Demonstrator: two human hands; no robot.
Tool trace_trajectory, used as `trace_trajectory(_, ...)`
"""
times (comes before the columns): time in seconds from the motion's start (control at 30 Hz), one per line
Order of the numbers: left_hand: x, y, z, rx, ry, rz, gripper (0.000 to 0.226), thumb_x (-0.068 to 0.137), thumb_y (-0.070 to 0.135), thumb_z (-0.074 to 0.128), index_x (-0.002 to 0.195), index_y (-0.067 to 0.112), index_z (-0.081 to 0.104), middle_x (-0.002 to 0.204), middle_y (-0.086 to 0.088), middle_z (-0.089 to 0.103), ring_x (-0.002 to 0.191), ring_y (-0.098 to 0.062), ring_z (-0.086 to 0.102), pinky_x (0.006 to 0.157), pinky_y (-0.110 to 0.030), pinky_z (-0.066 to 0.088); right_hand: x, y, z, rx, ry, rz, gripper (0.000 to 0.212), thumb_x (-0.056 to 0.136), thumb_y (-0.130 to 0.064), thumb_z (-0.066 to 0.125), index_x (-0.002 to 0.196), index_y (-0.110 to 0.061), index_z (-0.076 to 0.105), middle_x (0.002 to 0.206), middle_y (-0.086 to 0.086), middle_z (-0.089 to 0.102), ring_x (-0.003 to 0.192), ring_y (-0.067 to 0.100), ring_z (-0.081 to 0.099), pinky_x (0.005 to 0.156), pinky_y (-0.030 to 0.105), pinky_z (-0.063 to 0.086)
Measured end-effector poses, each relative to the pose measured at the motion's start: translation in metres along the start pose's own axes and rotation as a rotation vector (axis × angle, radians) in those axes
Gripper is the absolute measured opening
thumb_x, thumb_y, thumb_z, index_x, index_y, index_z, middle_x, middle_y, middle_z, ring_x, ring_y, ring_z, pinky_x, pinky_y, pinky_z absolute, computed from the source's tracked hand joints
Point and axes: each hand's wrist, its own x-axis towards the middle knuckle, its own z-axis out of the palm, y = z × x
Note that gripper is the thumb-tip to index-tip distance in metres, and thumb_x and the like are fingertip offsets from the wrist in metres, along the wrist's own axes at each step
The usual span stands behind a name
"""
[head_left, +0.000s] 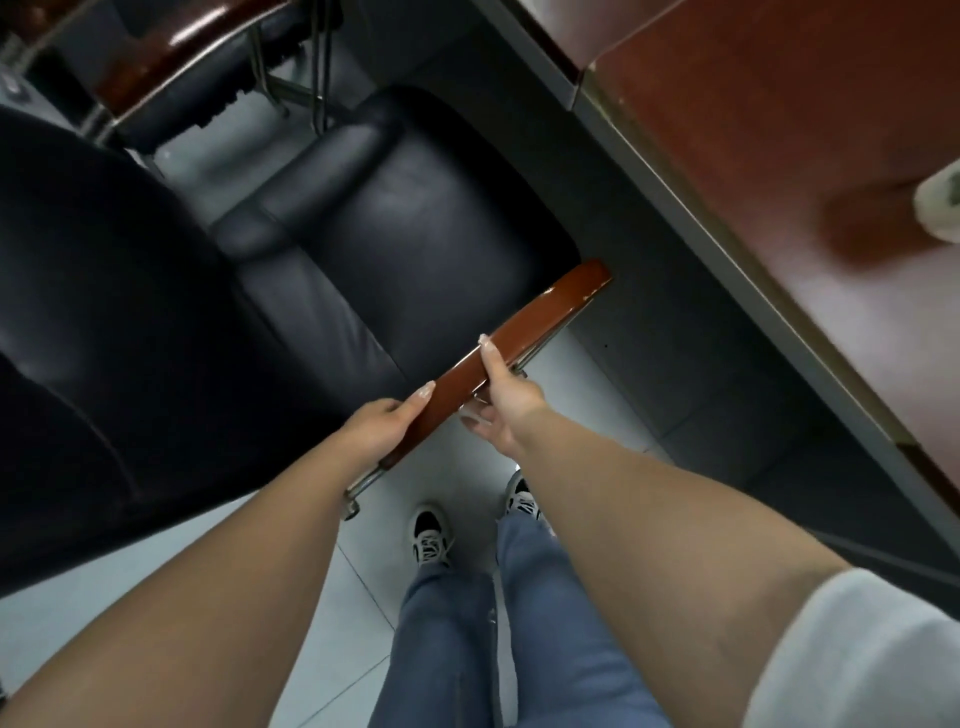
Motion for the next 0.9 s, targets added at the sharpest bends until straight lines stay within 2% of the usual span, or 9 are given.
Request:
trace_trajectory(0.13,-0.016,-0.025,-0.004,-0.016,-0.019,0.001,0.062,0.083,0.064,0.047,0.105,0.009,0.065,0.103,-0.008,0.064,0.094,-0.022,0.061,0.081,-0.030,0.047,-0.017,0.028,0.000,0.036,0.006,0.035,0.033,0.084,-0.045,0.062,0.091,-0.014,0.056,0.091,0.003,0.068,0.076,0.014,0.063,0.081,0.037,0.053)
trace_trajectory(0.23,-0.025,-0.043,-0.001,0.028,-0.035,0.001,0.066,0.080,0.068,0.046,0.102,0.010,0.066,0.104,-0.010,0.066,0.095,-0.024,0.062,0.081,-0.032,0.048,-0.026,0.049,0.001,0.040,0.045,0.029,0.036,0.084,-0.047,0.061,0.097,-0.013,0.057,0.106,0.006,0.067,0.091,0.020,0.064,0.093,0.044,0.050)
trace_trajectory(0.33,-0.031,-0.056,0.008,0.051,-0.070,-0.008,0.067,0.078,0.071,0.045,0.100,0.012,0.066,0.103,-0.009,0.066,0.095,-0.024,0.061,0.085,-0.034,0.049,-0.032,0.065,-0.004,0.045,0.101,0.036,0.036,0.084,-0.048,0.061,0.095,-0.015,0.055,0.111,0.006,0.064,0.105,0.025,0.061,0.095,0.048,0.048)
trace_trajectory(0.43,-0.039,-0.062,0.019,0.061,-0.100,-0.008,0.062,0.079,0.071,0.045,0.097,0.015,0.064,0.100,-0.005,0.065,0.093,-0.022,0.061,0.086,-0.034,0.049,-0.035,0.078,-0.012,0.042,0.141,0.032,0.040,0.083,-0.049,0.061,0.097,-0.012,0.056,0.111,0.007,0.065,0.106,0.026,0.061,0.094,0.049,0.049)
trace_trajectory(0.53,-0.051,-0.072,0.029,0.065,-0.143,0.004,0.058,0.081,0.069,0.044,0.095,0.016,0.062,0.096,-0.004,0.063,0.091,-0.020,0.060,0.081,-0.031,0.048,-0.038,0.097,-0.020,0.068,0.179,0.034,0.049,0.081,-0.051,0.063,0.105,-0.009,0.058,0.113,0.009,0.066,0.105,0.027,0.062,0.094,0.049,0.049)
trace_trajectory(0.67,-0.056,-0.081,0.037,0.104,-0.150,0.030,0.061,0.081,0.070,0.043,0.097,0.015,0.063,0.098,-0.004,0.063,0.090,-0.021,0.059,0.082,-0.031,0.048,-0.039,0.112,-0.027,0.073,0.208,0.014,0.048,0.083,-0.050,0.061,0.106,-0.008,0.057,0.112,0.010,0.066,0.105,0.027,0.062,0.094,0.047,0.049)
trace_trajectory(0.77,-0.058,-0.081,0.037,0.094,-0.139,0.024,0.064,0.083,0.068,0.043,0.108,0.013,0.061,0.102,-0.006,0.060,0.089,-0.021,0.055,0.080,-0.029,0.044,-0.039,0.115,-0.026,0.105,0.213,-0.006,0.050,0.083,-0.048,0.062,0.109,-0.006,0.056,0.108,0.010,0.067,0.101,0.026,0.064,0.087,0.039,0.053)
trace_trajectory(0.9,-0.067,-0.081,0.035,0.057,-0.134,0.033,0.067,0.090,0.061,0.037,0.125,0.007,0.055,0.126,-0.012,0.056,0.111,-0.027,0.054,0.090,-0.031,0.040,-0.045,0.116,-0.017,0.170,0.284,-0.062,0.042,0.087,-0.041,0.062,0.108,-0.006,0.052,0.104,0.008,0.065,0.093,0.023,0.063,0.073,0.029,0.053)
